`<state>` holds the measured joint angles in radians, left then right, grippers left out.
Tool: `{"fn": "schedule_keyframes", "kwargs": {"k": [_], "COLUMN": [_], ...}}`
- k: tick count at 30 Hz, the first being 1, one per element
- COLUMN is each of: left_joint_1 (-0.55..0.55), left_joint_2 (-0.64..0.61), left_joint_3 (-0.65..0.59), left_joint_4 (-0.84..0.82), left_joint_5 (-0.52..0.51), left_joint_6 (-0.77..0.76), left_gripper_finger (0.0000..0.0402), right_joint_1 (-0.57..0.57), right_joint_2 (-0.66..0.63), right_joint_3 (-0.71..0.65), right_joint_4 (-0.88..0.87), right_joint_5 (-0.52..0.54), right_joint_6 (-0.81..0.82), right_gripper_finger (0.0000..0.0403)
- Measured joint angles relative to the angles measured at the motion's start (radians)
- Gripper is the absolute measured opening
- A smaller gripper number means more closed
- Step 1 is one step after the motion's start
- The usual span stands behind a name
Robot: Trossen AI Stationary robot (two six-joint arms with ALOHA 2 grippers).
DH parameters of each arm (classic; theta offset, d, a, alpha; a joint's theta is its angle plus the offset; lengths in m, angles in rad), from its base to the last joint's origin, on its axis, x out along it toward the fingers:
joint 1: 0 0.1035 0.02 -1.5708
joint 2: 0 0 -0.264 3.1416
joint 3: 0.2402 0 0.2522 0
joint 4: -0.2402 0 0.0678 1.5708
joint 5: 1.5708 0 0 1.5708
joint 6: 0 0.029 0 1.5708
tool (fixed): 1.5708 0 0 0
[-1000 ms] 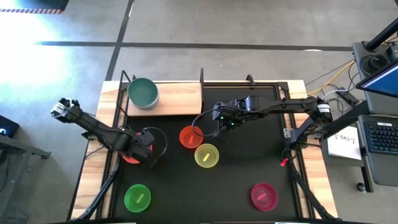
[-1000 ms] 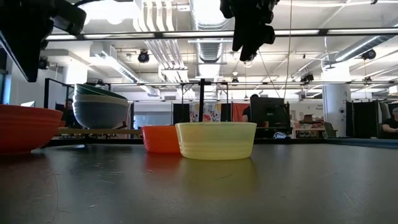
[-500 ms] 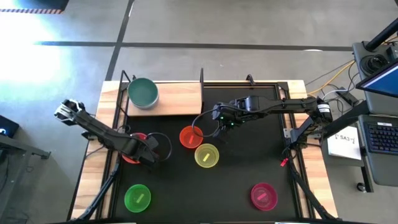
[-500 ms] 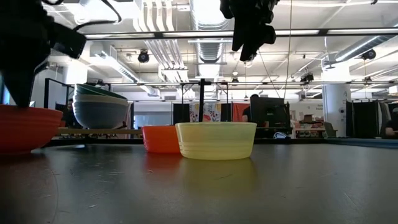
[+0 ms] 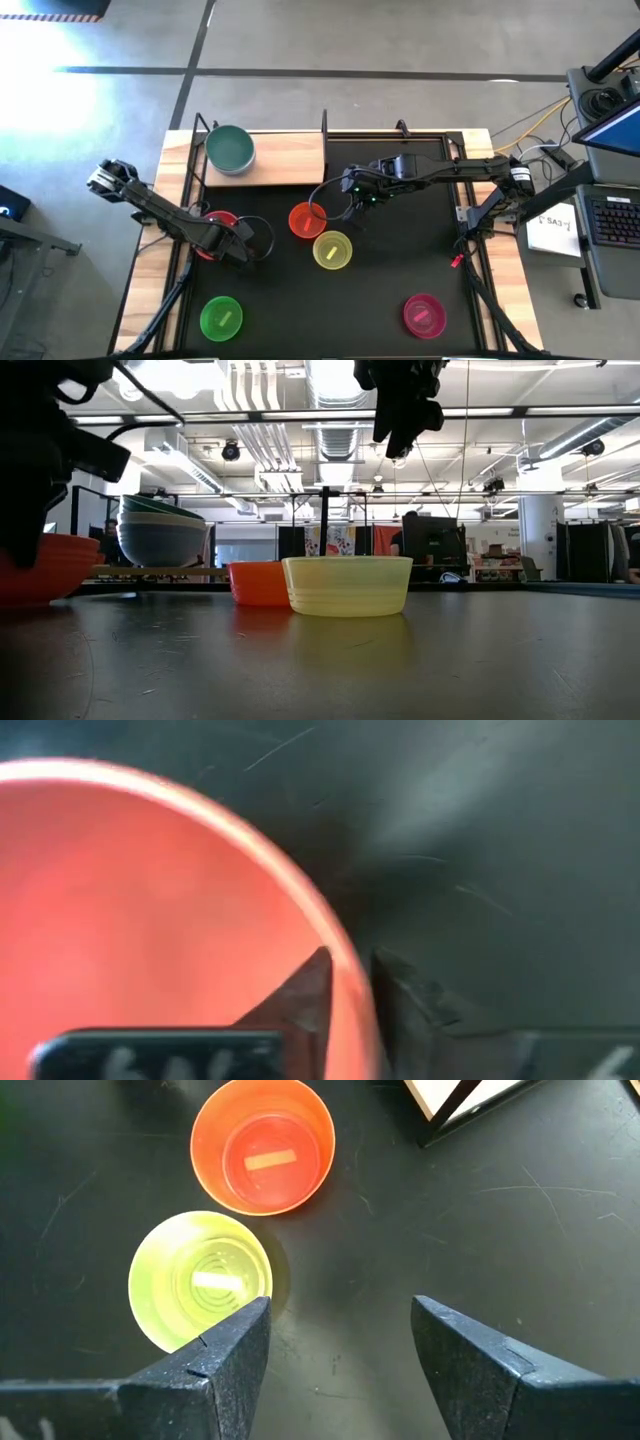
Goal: Place and stack bowls onto a shelf
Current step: Stack the orange bowl on top of the green bowl on the shelf
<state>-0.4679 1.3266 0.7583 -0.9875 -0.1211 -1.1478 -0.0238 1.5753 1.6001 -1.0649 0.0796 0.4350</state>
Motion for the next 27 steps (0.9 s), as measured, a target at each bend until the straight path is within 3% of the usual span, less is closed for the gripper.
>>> {"fn": "schedule_keyframes", "kwargs": {"k": [3,14,22,27], "left_joint_1": [0.0,0.001,0.021,0.093], "left_joint_2": [0.0,0.0,0.0,0.0], "left_joint_3": [0.017,0.177,0.387,0.487], "left_joint_4": [0.008,0.009,-0.148,-0.272], "left_joint_5": [0.0,-0.03,-0.302,-0.482], "left_joint_6": [0.026,0.194,0.377,0.487], "left_gripper_finger": [0.0009,0.0001,0.0,0.0], "right_joint_1": [0.0,0.0,0.0,0.0], "right_joint_2": [0.0,0.0,0.0,0.0], "right_joint_3": [0.0,0.0,0.0,0.0], "right_joint_4": [0.0,0.006,0.007,0.008], "right_joint_5": [0.0,0.001,0.003,0.024], "right_joint_6": [0.0,-0.005,-0.008,-0.008], "right_gripper_finger": [0.0228,0.0228,0.0228,0.0228]}}
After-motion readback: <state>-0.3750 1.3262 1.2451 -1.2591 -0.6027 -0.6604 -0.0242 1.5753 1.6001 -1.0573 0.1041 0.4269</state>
